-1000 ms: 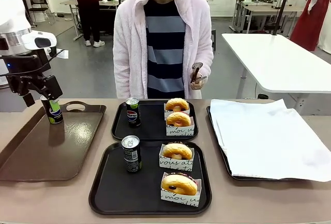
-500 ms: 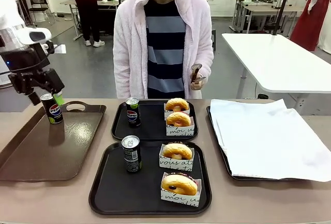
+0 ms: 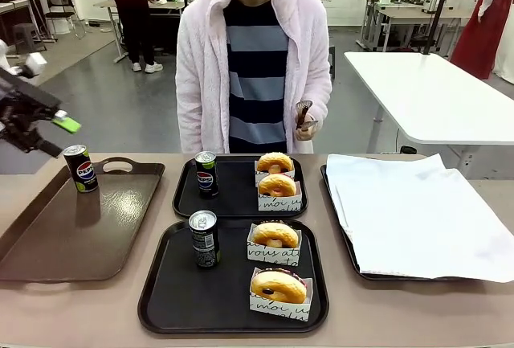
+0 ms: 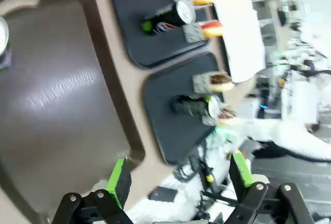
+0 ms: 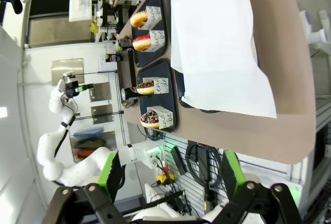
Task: Set up donuts and drinks on trays.
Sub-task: Pick up one Pepsi coke from the Handle tray and place it on the Flat Tray without a Pepsi coke.
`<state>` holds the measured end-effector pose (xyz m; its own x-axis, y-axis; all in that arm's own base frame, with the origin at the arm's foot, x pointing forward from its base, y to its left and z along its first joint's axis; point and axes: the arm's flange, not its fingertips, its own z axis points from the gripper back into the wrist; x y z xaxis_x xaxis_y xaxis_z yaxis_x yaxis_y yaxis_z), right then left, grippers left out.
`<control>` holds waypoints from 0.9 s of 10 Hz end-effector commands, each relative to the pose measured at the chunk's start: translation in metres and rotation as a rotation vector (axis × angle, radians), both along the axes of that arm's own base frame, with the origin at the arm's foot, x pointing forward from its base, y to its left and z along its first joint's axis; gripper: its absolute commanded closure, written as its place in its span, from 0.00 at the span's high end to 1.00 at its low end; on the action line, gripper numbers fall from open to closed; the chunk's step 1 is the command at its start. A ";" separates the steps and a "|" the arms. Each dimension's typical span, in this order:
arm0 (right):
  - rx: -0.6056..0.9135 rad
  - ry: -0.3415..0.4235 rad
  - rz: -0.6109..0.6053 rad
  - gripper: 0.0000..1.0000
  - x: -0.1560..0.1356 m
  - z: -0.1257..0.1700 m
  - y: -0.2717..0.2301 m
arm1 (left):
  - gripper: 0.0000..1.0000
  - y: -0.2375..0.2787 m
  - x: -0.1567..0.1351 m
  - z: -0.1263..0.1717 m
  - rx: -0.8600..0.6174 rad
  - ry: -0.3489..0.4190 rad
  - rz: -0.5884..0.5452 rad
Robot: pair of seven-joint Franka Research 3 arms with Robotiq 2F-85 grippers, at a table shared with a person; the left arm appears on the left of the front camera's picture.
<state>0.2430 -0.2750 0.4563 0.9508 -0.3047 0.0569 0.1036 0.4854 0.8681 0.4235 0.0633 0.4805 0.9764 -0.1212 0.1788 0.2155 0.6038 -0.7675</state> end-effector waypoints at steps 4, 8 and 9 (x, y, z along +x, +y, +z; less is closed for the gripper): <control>0.019 -0.027 0.004 1.00 0.001 0.000 -0.002 | 0.99 0.140 -0.020 -0.025 -0.248 -0.045 0.128; 0.019 -0.027 0.004 1.00 0.001 0.000 -0.002 | 0.99 0.165 -0.018 -0.031 -0.318 0.058 0.142; 0.019 -0.027 0.004 1.00 0.001 0.000 -0.002 | 0.99 0.160 -0.023 -0.044 -0.278 -0.004 0.172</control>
